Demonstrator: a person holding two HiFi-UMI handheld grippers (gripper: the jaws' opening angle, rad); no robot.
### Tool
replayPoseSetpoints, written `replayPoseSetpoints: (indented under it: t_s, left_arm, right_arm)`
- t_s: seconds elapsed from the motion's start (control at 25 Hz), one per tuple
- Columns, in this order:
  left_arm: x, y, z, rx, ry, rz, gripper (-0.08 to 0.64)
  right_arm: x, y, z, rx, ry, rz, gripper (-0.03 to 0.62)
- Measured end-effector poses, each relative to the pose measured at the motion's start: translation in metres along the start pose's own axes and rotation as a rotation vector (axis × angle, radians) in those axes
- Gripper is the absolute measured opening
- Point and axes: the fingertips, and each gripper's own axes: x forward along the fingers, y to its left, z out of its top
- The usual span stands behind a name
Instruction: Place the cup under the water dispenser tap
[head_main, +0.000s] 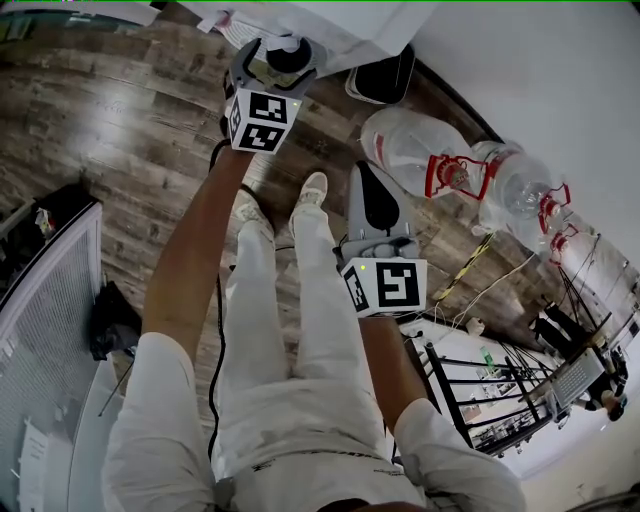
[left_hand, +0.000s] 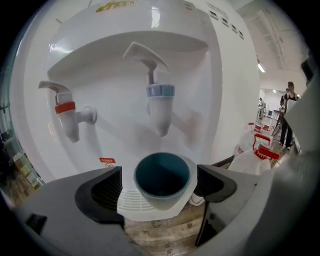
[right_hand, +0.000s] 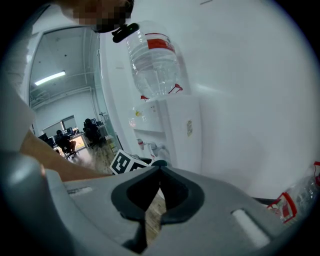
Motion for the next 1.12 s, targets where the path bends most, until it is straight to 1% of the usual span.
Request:
replayPoseSetpoints:
  t_s: [0.2,0.32,0.44,0.6,0.72,0.84,0.96,1.12]
  left_arm:
    - [-0.020,-0.007,0.005,-0.002,0.003,-0.013,0.462]
    - [-0.035,-0.008,0.009,-0.031,0.003,-0.017,0.462]
    - [-0.050,-0.009,0.018,-0.061,-0.008,-0.020,0.460]
    - [-0.072,-0.009,0.037,-0.071,-0.040,-0.027,0.459]
    - [-0.092,-0.013,0.044,-0.070,-0.042,-0.028,0.432]
    - [-0.112,-0.012,0.055,-0.085,-0.050,-0.019,0.401]
    - [-0.141,-0.014,0.066,-0.097,-0.057,-0.009,0.354]
    - [-0.182,-0.019,0.092,-0.115,-0.086,-0.007,0.298]
  right_arm:
    - [-0.009,0.007,0.004,0.017,-0.009,-0.012,-0.002]
    - [-0.014,0.014,0.013,0.010,-0.020,-0.011,-0.002]
    - [-0.021,0.018,0.024,0.009,-0.037,-0.023,-0.002]
    - [-0.031,0.026,0.036,0.008,-0.058,-0.035,-0.002]
    - [-0.041,0.032,0.039,0.015,-0.057,-0.040,-0.002]
    - [-0.050,0.037,0.047,0.008,-0.061,-0.057,-0.002]
    - [-0.062,0.047,0.056,0.010,-0.064,-0.068,-0.002]
    - [-0.076,0.064,0.072,0.009,-0.063,-0.062,-0.002]
